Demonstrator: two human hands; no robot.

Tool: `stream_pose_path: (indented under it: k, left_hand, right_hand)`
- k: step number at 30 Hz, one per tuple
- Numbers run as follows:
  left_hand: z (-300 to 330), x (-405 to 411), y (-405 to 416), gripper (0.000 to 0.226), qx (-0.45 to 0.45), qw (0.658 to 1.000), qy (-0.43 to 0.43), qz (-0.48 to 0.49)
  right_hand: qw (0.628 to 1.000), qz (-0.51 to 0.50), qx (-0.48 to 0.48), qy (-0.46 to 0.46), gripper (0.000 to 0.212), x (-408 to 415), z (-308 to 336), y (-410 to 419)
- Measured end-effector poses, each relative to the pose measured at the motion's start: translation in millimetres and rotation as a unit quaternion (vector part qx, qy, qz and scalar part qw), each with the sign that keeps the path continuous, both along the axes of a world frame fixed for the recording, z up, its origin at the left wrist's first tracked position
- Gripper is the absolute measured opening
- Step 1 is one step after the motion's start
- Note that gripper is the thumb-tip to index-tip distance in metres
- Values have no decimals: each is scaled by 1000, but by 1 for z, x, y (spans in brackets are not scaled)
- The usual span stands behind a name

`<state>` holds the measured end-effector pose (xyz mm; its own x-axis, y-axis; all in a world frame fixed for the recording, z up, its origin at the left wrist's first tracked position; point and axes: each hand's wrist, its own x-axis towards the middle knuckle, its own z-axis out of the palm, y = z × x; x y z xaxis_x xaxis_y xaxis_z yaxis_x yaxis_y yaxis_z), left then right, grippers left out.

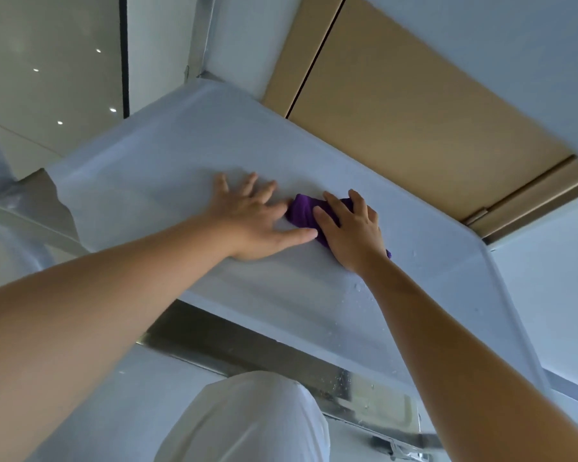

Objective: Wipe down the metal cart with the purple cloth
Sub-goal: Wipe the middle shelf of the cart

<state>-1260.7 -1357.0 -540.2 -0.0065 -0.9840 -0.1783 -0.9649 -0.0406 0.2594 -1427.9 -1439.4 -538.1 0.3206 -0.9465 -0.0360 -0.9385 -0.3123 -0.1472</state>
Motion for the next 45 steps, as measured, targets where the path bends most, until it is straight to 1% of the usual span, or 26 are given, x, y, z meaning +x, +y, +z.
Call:
stream_pose_path:
  k: [3,7,11,15,17,19,22,24,26,29,33,36,39,41,43,44,45]
  left_hand:
    - [-1,1,-2,88,-2,1000,-6,-3]
    - [-2,1,-4,88,-1,1000,-6,-10]
    - [-2,4,-4,89,-4,1000,-6,-13]
    - [-4,7,-5,88,-9,1000,15,-18]
    - [-5,9,-6,84,-12,999,25,-23]
    - [-6,12,-7,79,-14,999,20,-27]
    - [-10,17,-8,77,-25,999,11,-24]
    - [-11,18,-10,77,-30,999,2,-29]
    - [-12,19,-9,76,-33,999,-4,-32]
    - [-13,17,-10,76,-45,998,-7,-37]
    - [-13,18,-8,74,-62,997,4,-35]
    - [-10,19,-4,69,-98,994,32,-24]
    - [-10,17,-1,66,-133,989,49,-36]
    - [-11,16,0,65,-151,986,46,-57]
    - [-12,16,2,65,-160,984,33,-73]
    - [-11,16,3,63,-170,982,33,-76]
    - [-10,15,3,59,-193,977,42,-81]
  right_hand:
    - [1000,-4,6,-2,55,1,1,19]
    - [1000,-17,20,18,54,2,4,47]
    - [999,-37,23,5,55,6,5,70]
    - [999,-40,26,14,56,7,2,91]
    - [999,-36,24,27,58,7,2,101]
    - [999,-19,21,20,63,6,2,111]
    - [999,36,0,-36,79,2,4,125]
    - [996,70,-16,-56,83,-1,4,131]
    - [994,87,-35,-56,85,-3,1,132]
    - [989,113,-86,-29,87,-6,-3,133]
    - [977,139,-157,46,72,-16,-6,136]
    - [970,138,-183,83,67,-22,-5,140]
    - [968,158,-157,113,66,-30,-3,140]
    - [962,203,-109,149,65,-36,6,134]
    - [946,253,-80,186,65,-38,21,127]
    - [947,253,-68,185,66,-36,27,127]
    - [958,232,-65,153,69,-30,32,131]
